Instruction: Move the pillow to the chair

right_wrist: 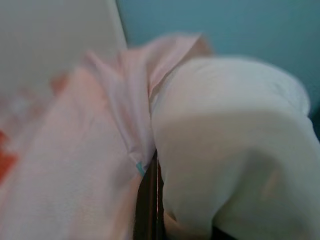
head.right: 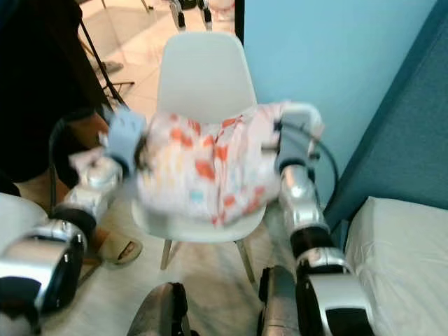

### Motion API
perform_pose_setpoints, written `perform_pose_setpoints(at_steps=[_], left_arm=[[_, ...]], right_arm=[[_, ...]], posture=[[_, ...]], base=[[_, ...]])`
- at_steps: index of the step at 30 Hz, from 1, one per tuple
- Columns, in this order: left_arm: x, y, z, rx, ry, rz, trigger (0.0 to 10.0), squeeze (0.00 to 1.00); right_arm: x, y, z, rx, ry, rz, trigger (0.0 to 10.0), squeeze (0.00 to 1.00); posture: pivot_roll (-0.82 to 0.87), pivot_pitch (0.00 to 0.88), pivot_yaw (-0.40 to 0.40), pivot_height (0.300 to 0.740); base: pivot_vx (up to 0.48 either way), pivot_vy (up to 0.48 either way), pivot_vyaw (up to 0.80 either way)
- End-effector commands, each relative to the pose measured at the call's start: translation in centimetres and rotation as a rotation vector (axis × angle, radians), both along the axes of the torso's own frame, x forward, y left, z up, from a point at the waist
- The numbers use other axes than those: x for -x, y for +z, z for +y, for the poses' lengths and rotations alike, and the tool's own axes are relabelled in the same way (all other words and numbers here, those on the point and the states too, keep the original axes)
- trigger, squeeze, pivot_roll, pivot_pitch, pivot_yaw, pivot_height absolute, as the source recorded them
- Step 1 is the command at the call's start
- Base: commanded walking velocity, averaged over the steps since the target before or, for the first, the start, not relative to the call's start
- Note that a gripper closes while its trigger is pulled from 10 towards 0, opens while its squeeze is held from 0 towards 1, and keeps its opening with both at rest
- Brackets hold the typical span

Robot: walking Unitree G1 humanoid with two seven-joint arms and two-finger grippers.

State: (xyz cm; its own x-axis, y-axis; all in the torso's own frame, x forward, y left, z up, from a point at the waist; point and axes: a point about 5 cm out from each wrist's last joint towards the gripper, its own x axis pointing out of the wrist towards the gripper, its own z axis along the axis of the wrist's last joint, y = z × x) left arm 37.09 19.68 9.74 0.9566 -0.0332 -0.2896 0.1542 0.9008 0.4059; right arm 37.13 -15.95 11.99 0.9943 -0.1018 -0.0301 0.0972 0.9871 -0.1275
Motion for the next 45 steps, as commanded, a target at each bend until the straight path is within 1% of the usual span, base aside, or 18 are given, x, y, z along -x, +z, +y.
perform_pose_setpoints(at_steps=[1, 5, 17, 18, 20, 21, 24, 28, 33, 36, 37, 39, 40, 41, 42, 43, 44, 45], left_arm=[[-0.2, 0.2, -0.3, -0.036, 0.004, -0.003, 10.0, 0.0], [-0.4, 0.5, -0.7, 0.005, 0.008, -0.007, 10.0, 0.0], [-0.7, 1.0, -0.4, 0.037, 0.01, -0.01, 10.0, 0.0], [-0.6, 0.9, -0.2, 0.07, 0.01, 0.004, 10.0, 0.89], [-0.5, 0.8, -0.1, 0.093, 0.011, 0.011, 10.0, 0.89], [-0.5, 0.8, 0.1, 0.088, 0.024, 0.009, 10.0, 1.0], [-0.4, 0.8, 0.7, 0.1, 0.047, 0.005, 10.0, 1.0], [0.5, 0.4, 3.2, 0.171, 0.152, -0.029, 10.0, 1.0], [1.2, 0.1, 4.5, 0.266, 0.204, -0.071, 10.0, 1.0], [2.4, 0.2, 7.0, 0.292, 0.316, -0.172, 10.0, 1.0], [3.3, 0.0, 8.2, 0.297, 0.384, -0.215, 10.0, 1.0], [3.9, -0.1, 8.9, 0.299, 0.426, -0.241, 10.0, 1.0], [4.7, -0.2, 10.0, 0.298, 0.495, -0.27, 10.0, 1.0], [4.7, -0.2, 10.0, 0.298, 0.495, -0.27, 10.0, 1.0], [5.4, -0.1, 11.2, 0.278, 0.578, -0.3, 10.0, 0.62], [5.4, -0.1, 11.2, 0.278, 0.578, -0.3, 10.0, 0.62], [6.0, 0.5, 12.6, 0.252, 0.676, -0.346, 10.0, 0.0], [6.0, 0.5, 12.6, 0.252, 0.676, -0.346, 10.0, 0.0]], right_arm=[[-0.1, -0.2, 0.5, 0.002, 0.008, 0.022, 10.0, 0.0], [0.1, -1.1, 0.4, -0.043, 0.009, 0.073, 10.0, 0.0], [-0.2, -0.8, 0.2, -0.083, 0.002, 0.063, 10.0, 0.0], [-0.2, -0.7, 0.1, -0.101, -0.005, 0.053, 10.0, 1.0], [-0.2, -0.7, 0.0, -0.114, -0.01, 0.046, 10.0, 1.0], [-0.2, -0.6, -0.2, -0.118, -0.02, 0.042, 10.0, 1.0], [-0.2, -0.5, -0.6, -0.11, -0.032, 0.044, 10.0, 1.0], [-0.1, -0.3, -1.8, -0.09, -0.054, 0.031, 10.0, 1.0], [0.1, 0.0, -2.8, -0.089, -0.071, 0.006, 10.0, 1.0], [0.5, 0.8, -4.3, -0.077, -0.118, -0.023, 10.0, 1.0], [0.7, 1.4, -5.4, -0.049, -0.182, -0.036, 10.0, 0.75], [0.9, 1.9, -6.1, -0.028, -0.227, -0.045, 10.0, 0.75], [1.0, 2.7, -7.0, 0.027, -0.278, -0.074, 10.0, 0.0], [1.0, 2.7, -7.0, 0.027, -0.278, -0.074, 10.0, 0.0], [1.2, 3.8, -7.9, 0.083, -0.332, -0.124, 10.0, 0.0], [1.2, 3.8, -7.9, 0.083, -0.332, -0.124, 10.0, 0.0], [1.3, 5.4, -8.8, 0.153, -0.391, -0.193, 10.0, 0.0], [1.3, 5.4, -8.8, 0.153, -0.391, -0.193, 10.0, 0.0]], posture=[[-0.03, 0.14, -0.007, 0.593], [-0.02, 0.138, -0.011, 0.573], [-0.02, 0.13, -0.006, 0.573], [-0.02, 0.128, -0.004, 0.573], [-0.02, 0.128, -0.004, 0.573], [-0.02, 0.127, -0.004, 0.573], [-0.02, 0.123, 0.001, 0.573], [-0.01, 0.119, 0.009, 0.573], [-0.01, 0.12, 0.007, 0.573], [0.0, 0.119, 0.019, 0.573], [0.0, 0.12, 0.021, 0.573], [0.0, 0.12, 0.021, 0.573], [0.01, 0.118, 0.022, 0.573], [0.01, 0.118, 0.022, 0.573], [0.01, 0.118, 0.02, 0.573], [0.01, 0.118, 0.02, 0.573], [0.01, 0.115, 0.019, 0.573], [0.01, 0.115, 0.019, 0.573]], base=[[0.0, 0.0, 0.0], [0.0, 0.0, 0.0], [0.0, 0.0, 0.0], [0.0, 0.0, 0.0], [0.0, 0.0, 0.0], [0.0, 0.0, 0.0], [0.0, 0.0, 0.0], [0.0, 0.0, 0.0], [0.0, 0.0, 0.0], [0.0, 0.0, 0.0], [0.0, 0.0, 0.0], [0.0, 0.0, 0.0], [0.0, 0.0, 0.0], [0.0, 0.0, 0.0], [0.0, 0.0, 0.0], [0.0, 0.0, 0.0], [0.0, 0.0, 0.0], [0.0, 0.0, 0.0]])
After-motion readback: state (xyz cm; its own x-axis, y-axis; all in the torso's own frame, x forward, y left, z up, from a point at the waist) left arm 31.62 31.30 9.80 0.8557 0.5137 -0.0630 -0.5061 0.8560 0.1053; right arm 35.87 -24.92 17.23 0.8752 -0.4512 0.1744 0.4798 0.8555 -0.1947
